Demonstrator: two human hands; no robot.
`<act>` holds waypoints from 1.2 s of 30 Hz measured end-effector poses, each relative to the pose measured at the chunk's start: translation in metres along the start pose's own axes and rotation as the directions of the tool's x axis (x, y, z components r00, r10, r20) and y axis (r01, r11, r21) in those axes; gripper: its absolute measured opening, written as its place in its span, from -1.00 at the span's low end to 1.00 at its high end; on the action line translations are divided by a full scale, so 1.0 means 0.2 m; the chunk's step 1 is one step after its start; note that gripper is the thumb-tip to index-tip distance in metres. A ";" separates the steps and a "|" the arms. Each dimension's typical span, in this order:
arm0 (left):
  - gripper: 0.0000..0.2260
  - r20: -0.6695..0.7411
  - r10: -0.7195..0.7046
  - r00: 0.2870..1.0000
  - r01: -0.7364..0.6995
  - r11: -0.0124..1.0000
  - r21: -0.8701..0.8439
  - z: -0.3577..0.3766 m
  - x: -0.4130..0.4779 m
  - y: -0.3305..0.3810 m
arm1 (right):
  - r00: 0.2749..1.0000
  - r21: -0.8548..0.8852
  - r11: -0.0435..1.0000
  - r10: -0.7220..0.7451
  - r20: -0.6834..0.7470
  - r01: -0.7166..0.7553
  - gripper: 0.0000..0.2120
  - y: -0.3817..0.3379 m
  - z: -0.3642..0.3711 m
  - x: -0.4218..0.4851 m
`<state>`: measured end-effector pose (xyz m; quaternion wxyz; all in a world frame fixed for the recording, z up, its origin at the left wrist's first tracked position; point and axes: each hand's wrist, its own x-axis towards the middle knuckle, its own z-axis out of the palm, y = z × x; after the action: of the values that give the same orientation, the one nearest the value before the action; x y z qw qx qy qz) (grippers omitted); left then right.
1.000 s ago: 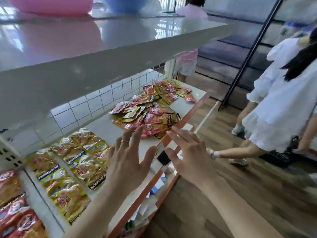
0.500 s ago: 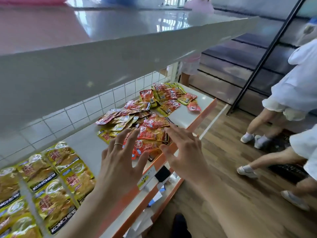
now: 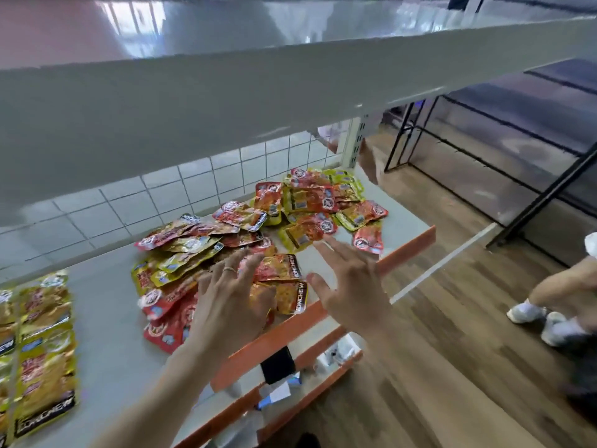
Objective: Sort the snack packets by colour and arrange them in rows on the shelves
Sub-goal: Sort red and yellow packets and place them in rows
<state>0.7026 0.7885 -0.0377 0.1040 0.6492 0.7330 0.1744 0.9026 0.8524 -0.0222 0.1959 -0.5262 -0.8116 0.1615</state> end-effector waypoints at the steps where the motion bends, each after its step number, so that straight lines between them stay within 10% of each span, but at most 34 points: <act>1: -0.38 -0.007 0.002 1.000 -0.002 1.000 0.001 0.02 0.02 0.02 | 1.000 -0.008 1.000 0.001 -0.003 -0.001 -0.44 0.04 0.00 0.01; 24: -0.52 0.127 0.018 0.992 -0.052 0.961 0.271 0.32 0.70 0.35 | 0.979 0.021 0.984 0.175 0.103 -0.178 -0.84 0.52 -0.02 0.40; 36: -0.54 0.134 0.123 0.983 -0.169 0.892 0.420 0.31 0.66 0.39 | 0.842 -0.138 0.856 0.515 0.159 -0.498 -0.43 0.54 -0.07 0.52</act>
<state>0.7797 0.9339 -0.0547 -0.0171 0.7174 0.6962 -0.0180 0.9567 0.9923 -0.0451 0.0435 -0.7122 -0.6652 0.2198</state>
